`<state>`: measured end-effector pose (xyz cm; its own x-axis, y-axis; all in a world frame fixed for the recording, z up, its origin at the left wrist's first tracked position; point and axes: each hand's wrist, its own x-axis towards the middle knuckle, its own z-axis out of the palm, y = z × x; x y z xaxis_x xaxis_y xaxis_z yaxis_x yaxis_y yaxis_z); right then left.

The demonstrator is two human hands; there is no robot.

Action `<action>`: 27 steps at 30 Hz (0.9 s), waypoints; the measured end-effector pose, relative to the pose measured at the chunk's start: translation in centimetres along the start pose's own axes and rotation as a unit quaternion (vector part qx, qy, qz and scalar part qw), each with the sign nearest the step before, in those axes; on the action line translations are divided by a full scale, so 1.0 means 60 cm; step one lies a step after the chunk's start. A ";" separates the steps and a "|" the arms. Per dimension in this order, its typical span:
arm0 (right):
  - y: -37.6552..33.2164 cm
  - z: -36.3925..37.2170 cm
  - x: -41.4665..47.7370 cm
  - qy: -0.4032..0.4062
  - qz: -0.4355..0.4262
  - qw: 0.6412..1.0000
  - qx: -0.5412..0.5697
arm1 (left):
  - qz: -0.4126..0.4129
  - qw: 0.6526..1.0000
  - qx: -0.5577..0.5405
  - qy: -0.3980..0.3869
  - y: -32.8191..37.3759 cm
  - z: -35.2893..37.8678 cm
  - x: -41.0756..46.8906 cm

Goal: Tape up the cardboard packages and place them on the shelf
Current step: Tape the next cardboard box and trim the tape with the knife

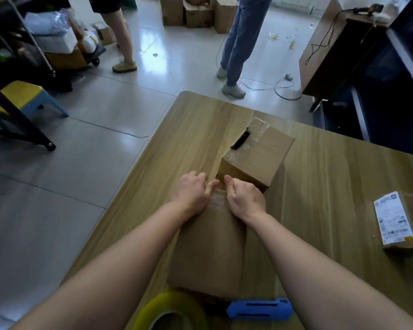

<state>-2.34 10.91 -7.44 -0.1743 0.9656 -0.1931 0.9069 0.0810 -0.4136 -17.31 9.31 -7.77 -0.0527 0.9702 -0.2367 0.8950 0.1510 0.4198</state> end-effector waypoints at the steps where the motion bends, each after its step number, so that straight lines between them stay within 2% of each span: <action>1: 0.004 0.000 -0.004 0.009 0.007 1.000 0.012 | -0.014 1.000 -0.019 -0.004 -0.012 -0.003 0.003; 6: -0.004 0.009 -0.008 0.038 0.024 0.999 -0.016 | -0.059 0.995 -0.080 -0.013 -0.029 0.020 0.000; 9: -0.005 0.011 -0.005 0.032 0.032 0.999 -0.008 | -0.070 0.994 -0.075 -0.031 -0.022 0.011 -0.003; 10: -0.002 0.012 -0.005 0.027 0.041 0.999 0.019 | -0.074 0.994 -0.078 -0.037 -0.020 0.006 -0.006; 12: 0.006 0.014 -0.009 0.048 0.082 0.985 0.144 | -0.092 0.988 -0.114 -0.044 -0.020 0.001 -0.010; 15: 0.016 0.011 -0.035 0.133 0.189 0.924 0.305 | -0.156 0.957 -0.240 -0.036 -0.019 -0.001 -0.028; 17: 0.014 0.015 -0.059 0.117 0.259 0.889 0.358 | -0.185 0.937 -0.294 -0.037 -0.020 0.004 -0.041; 19: 0.005 0.025 -0.077 0.062 0.290 0.855 0.426 | -0.204 0.910 -0.358 -0.038 -0.019 0.011 -0.049; 22: -0.006 0.033 -0.085 0.017 0.276 0.852 0.444 | -0.222 0.858 -0.460 -0.051 -0.008 0.008 -0.059; 27: -0.006 0.029 -0.087 0.011 0.269 0.862 0.429 | -0.240 0.843 -0.475 -0.075 -0.004 -0.002 -0.064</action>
<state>-2.43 5.42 -7.82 0.1986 0.8111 -0.5502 0.2344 -0.5844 -0.7769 -17.37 5.56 -6.87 -0.1871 0.7298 -0.6575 0.0229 0.6724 0.7398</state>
